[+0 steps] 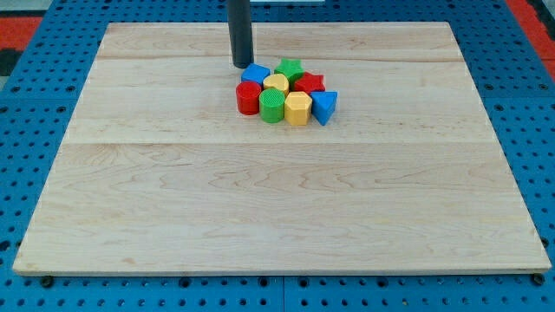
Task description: Separate yellow heart and blue cube
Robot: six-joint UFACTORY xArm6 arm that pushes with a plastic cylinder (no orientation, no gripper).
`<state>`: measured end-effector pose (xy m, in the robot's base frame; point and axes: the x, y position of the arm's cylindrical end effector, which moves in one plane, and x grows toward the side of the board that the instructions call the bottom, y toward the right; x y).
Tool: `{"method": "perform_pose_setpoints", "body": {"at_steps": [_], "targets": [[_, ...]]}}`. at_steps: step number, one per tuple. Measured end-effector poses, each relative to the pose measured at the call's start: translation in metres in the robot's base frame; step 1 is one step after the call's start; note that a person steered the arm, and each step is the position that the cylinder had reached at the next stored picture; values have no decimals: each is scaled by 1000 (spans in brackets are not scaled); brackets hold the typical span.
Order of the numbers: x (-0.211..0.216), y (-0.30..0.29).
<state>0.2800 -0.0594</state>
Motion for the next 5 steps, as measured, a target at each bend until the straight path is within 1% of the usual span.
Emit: {"method": "perform_pose_setpoints", "body": {"at_steps": [1, 2, 3, 4, 5], "targets": [[-34, 12], [-15, 115], [33, 203], [111, 187], [119, 110]]}}
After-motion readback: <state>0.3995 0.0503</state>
